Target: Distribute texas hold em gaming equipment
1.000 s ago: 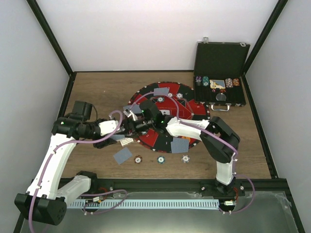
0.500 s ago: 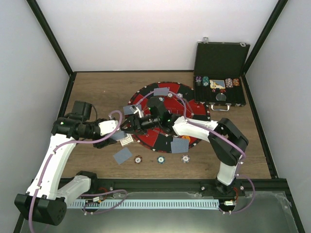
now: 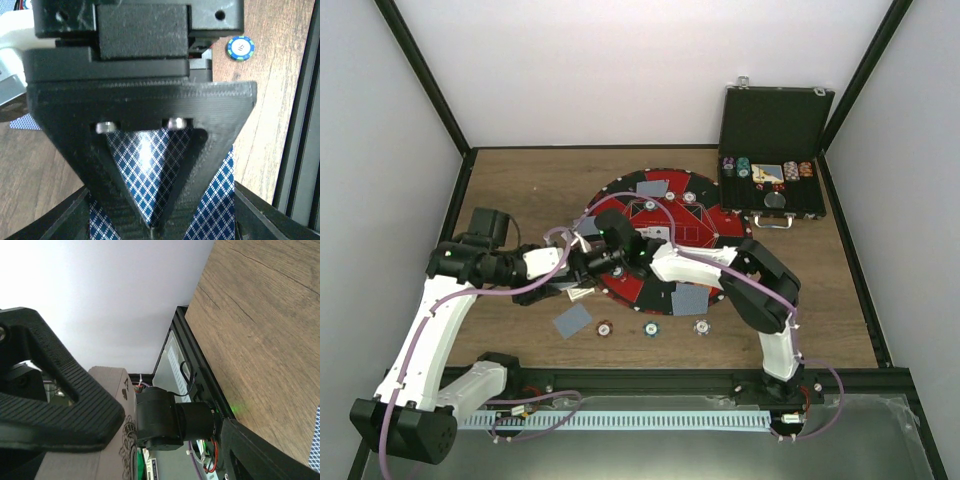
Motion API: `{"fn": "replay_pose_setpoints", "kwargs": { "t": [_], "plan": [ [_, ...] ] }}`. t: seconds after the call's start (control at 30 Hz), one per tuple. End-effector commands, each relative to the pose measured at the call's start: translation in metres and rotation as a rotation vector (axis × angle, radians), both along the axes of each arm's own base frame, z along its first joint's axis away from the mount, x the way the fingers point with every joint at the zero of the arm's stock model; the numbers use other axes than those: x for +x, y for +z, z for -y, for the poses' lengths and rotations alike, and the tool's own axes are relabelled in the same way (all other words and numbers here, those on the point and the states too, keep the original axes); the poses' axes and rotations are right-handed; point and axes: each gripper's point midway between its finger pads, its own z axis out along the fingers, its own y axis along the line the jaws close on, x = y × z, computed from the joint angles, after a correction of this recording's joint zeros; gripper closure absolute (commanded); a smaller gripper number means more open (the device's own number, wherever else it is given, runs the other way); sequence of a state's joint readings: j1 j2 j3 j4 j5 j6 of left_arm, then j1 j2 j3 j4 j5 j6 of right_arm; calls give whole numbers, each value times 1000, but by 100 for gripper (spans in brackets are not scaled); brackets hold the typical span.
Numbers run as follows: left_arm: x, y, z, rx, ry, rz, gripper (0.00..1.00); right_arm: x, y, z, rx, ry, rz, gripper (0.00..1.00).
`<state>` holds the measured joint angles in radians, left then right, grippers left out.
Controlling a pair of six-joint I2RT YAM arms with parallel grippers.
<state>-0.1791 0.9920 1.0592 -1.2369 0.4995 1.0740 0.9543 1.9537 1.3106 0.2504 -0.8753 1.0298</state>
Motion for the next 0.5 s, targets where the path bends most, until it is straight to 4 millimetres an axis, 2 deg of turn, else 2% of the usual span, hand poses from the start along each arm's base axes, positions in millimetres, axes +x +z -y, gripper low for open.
{"fn": "replay_pose_setpoints", "kwargs": {
  "t": [0.0, 0.17, 0.3, 0.4, 0.47],
  "plan": [
    [-1, 13, 4, -35, -18, 36, 96, 18, -4, 19, -8, -57, -15, 35],
    [-2, 16, 6, -46, -23, 38, 96, 30, -11, 46, -33, -116, -14, 37],
    [-2, 15, 6, -45, -25, 36, 96, 27, -5, 49, -31, -113, 0, 41],
    [-2, 15, 6, -43, -23, 35, 96, 27, 6, 50, -14, -115, 18, 51],
    [-2, 15, 5, -42, -22, 37, 96, 28, 10, 51, -17, -116, 29, 54]
  ]
}}
